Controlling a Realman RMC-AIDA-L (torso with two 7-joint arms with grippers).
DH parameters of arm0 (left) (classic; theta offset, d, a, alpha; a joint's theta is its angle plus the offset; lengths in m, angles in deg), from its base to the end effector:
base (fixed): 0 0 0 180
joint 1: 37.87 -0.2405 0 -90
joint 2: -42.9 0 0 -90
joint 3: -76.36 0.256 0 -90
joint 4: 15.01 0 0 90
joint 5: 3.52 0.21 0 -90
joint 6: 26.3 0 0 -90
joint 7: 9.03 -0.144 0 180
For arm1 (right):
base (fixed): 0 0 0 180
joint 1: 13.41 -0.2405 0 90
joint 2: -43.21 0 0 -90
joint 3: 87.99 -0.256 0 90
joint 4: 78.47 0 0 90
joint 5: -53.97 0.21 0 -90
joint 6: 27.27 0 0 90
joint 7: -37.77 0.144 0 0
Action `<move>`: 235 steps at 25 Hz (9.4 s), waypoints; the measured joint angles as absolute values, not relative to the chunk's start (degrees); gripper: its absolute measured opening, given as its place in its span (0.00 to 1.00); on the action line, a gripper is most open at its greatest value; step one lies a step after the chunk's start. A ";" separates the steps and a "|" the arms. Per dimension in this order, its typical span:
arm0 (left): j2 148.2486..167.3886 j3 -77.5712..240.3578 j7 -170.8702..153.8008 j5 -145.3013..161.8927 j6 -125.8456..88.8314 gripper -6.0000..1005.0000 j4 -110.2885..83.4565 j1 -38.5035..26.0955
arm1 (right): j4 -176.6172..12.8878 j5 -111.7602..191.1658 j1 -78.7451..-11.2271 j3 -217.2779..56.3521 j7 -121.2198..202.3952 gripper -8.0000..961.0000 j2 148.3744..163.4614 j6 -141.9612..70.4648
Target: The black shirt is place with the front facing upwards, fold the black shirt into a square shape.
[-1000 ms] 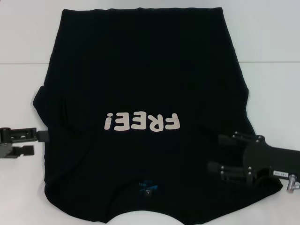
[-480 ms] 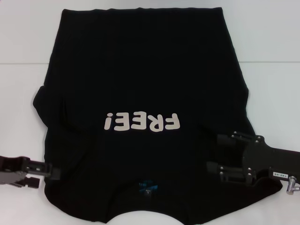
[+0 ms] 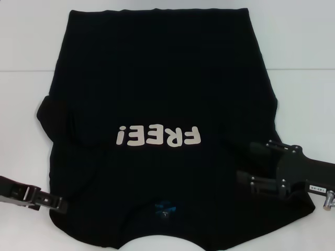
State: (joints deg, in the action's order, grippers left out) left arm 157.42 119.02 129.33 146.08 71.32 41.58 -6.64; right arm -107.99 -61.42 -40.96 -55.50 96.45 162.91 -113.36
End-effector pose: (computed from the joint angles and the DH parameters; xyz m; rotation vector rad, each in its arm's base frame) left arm -0.3077 0.3213 0.0647 -2.3336 -1.7188 0.1829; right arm 0.2933 0.3096 -0.0166 -2.6227 0.4242 0.6832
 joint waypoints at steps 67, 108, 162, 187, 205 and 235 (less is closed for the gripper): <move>158.21 122.14 127.89 149.50 69.76 0.04 41.47 -5.88 | -134.76 -106.59 -55.17 -48.79 174.89 0.89 154.02 -124.53; 158.07 120.13 127.47 149.06 69.36 0.04 39.66 -5.89 | -106.24 -96.22 -50.39 -61.68 175.69 0.89 147.12 -120.31; 158.07 120.55 127.37 149.33 69.15 0.04 38.08 -4.74 | -103.71 -96.19 -52.04 -59.26 172.83 0.89 149.22 -116.03; 158.13 120.57 127.37 149.41 69.41 0.04 38.08 -4.51 | -103.03 -92.77 -53.40 -59.47 171.12 0.89 150.03 -118.10; 158.24 120.57 127.37 149.42 69.51 0.04 38.08 -4.28 | -103.33 -93.59 -51.31 -56.93 171.11 0.89 147.59 -116.35; 158.04 120.57 127.37 149.41 69.50 0.04 37.46 -4.12 | -102.99 -93.59 -52.04 -55.55 170.93 0.89 148.95 -114.89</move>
